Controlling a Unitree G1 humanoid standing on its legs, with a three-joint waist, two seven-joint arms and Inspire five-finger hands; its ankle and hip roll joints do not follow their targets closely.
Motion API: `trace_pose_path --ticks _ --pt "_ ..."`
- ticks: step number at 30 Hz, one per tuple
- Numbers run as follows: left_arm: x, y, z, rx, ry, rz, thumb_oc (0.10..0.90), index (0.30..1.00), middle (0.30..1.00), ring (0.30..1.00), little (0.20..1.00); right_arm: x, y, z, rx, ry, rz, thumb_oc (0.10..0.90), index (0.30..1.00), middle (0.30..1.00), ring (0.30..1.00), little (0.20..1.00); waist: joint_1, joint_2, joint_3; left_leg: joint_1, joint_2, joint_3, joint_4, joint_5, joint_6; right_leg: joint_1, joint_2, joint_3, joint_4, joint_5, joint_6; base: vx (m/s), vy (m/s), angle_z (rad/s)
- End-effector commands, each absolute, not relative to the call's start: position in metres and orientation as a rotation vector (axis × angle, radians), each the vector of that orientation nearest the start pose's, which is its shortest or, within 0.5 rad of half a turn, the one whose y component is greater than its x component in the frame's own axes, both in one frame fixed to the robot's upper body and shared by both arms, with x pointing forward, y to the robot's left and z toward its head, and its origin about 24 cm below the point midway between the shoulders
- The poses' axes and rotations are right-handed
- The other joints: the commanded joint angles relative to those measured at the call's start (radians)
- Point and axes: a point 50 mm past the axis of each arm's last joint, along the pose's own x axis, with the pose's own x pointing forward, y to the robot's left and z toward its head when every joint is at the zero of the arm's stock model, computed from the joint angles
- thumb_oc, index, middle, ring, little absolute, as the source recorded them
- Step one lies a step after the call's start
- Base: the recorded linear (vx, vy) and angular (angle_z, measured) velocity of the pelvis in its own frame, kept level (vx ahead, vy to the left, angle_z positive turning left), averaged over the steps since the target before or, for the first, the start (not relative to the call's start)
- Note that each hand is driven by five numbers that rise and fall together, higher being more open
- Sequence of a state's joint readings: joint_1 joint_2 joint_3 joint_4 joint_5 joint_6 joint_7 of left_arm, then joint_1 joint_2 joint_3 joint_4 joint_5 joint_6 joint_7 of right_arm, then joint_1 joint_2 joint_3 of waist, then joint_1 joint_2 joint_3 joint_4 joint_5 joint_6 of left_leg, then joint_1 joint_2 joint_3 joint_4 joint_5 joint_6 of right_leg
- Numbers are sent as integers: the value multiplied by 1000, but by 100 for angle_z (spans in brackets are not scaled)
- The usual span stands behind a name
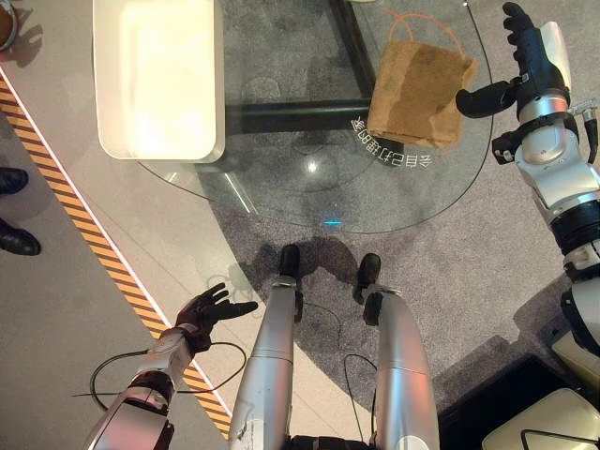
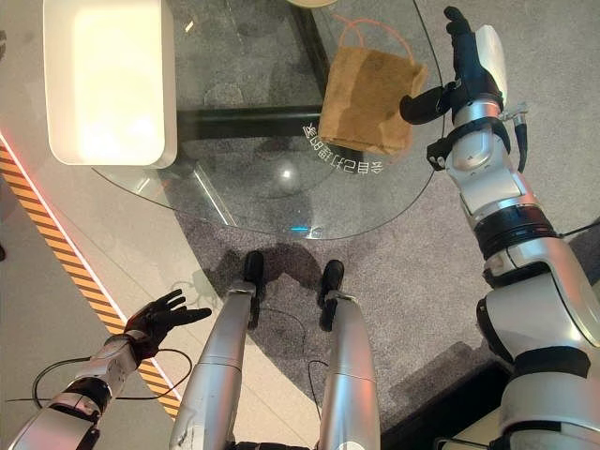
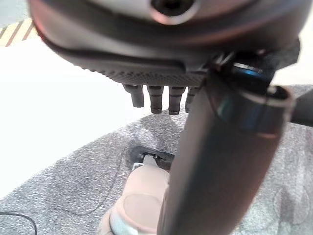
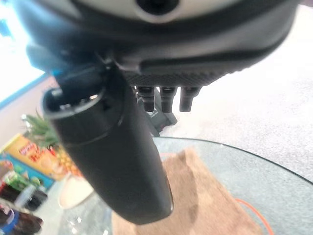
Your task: Wipe the table with a cloth and put it in the basket.
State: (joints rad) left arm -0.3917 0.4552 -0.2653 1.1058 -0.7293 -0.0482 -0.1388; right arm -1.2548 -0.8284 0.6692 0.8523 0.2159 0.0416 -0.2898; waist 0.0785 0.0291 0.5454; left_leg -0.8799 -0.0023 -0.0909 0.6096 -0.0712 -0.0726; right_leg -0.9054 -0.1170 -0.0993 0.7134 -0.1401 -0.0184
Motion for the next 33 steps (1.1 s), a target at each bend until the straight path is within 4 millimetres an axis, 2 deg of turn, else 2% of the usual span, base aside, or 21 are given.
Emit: trace_pose_path --ticks 1,5,6,7,8,9,10,11,12,13,14,15,29,33 --pt "232 281 -78 -124 702 205 800 900 900 900 900 376 -259 361 -931 -518 -502 800 900 900 900 900 -10 37 -25 31 -3 26 16 -66 45 57 18 27 -32 -35 31 107 1 2" --pt "229 279 -80 -122 704 203 800 900 900 900 900 375 -253 369 -964 -533 -495 800 900 900 900 900 -3 40 -25 21 -10 20 7 -57 44 47 25 31 -38 -31 30 9 3 0" --pt "231 279 -78 -122 696 202 800 900 900 900 900 375 -252 373 -970 -541 -498 800 900 900 900 900 -1 41 -25 2 -12 20 -10 -18 47 30 25 26 -56 5 25 0 0 0" --pt "229 278 -80 -122 704 200 800 900 900 900 900 376 -249 373 -987 -536 -491 800 900 900 900 900 1 43 -25 15 -15 15 5 -52 44 41 29 33 -38 -29 29 0 0 0" --pt "229 277 -80 -123 704 199 800 900 900 900 900 376 -247 374 -995 -538 -488 800 900 900 900 900 2 44 -25 13 -17 13 3 -50 44 37 30 34 -38 -28 29 0 0 0" --pt "231 277 -79 -123 697 198 800 900 900 900 900 375 -246 377 -998 -546 -490 800 900 900 900 900 3 45 -25 -5 -18 13 -14 -11 47 21 29 29 -57 8 24 0 0 0" --pt "229 277 -80 -121 705 197 800 900 900 900 900 376 -245 376 -1008 -539 -485 800 900 900 900 900 4 46 -25 11 -19 12 2 -48 45 36 31 35 -39 -27 30 -76 20 -2" --pt "231 276 -79 -122 697 197 800 900 900 900 900 375 -243 380 -1016 -546 -484 800 900 900 900 900 7 47 -25 -7 -21 10 -19 -7 47 20 30 30 -60 11 25 77 -1 0" --pt "228 276 -81 -120 705 196 800 900 900 900 900 377 -241 379 -1050 -533 -482 800 900 900 900 900 9 48 -25 10 -23 7 -6 -42 45 34 32 36 -44 -23 30 -2 9 -4" --pt "229 276 -80 -121 703 195 800 900 900 900 900 377 -240 380 -1061 -530 -484 800 900 900 900 900 11 48 -25 8 -24 6 -7 -40 45 32 33 36 -45 -21 30 0 0 0" --pt "231 276 -78 -124 691 195 800 900 900 900 900 377 -239 385 -1080 -534 -493 800 900 900 900 900 14 50 -25 -11 -26 3 -28 1 47 14 33 31 -64 15 25 0 0 0" --pt "230 275 -79 -122 697 192 800 900 900 900 900 378 -238 383 -1099 -521 -492 800 900 900 900 900 17 49 -25 5 -26 1 -14 -35 45 28 34 35 -47 -20 30 0 0 0" --pt "231 273 -78 -108 689 179 800 900 900 900 900 383 -230 393 -1325 -384 -523 800 900 900 900 900 44 49 -25 -8 -34 -19 -44 -10 42 16 31 25 -74 -3 33 5 -1 0" --pt "230 273 -78 -105 691 176 800 900 900 900 900 385 -231 394 -1328 -349 -532 800 900 900 900 900 52 51 -25 -11 -36 -23 -54 -2 42 15 28 22 -83 2 35 4 5 2"
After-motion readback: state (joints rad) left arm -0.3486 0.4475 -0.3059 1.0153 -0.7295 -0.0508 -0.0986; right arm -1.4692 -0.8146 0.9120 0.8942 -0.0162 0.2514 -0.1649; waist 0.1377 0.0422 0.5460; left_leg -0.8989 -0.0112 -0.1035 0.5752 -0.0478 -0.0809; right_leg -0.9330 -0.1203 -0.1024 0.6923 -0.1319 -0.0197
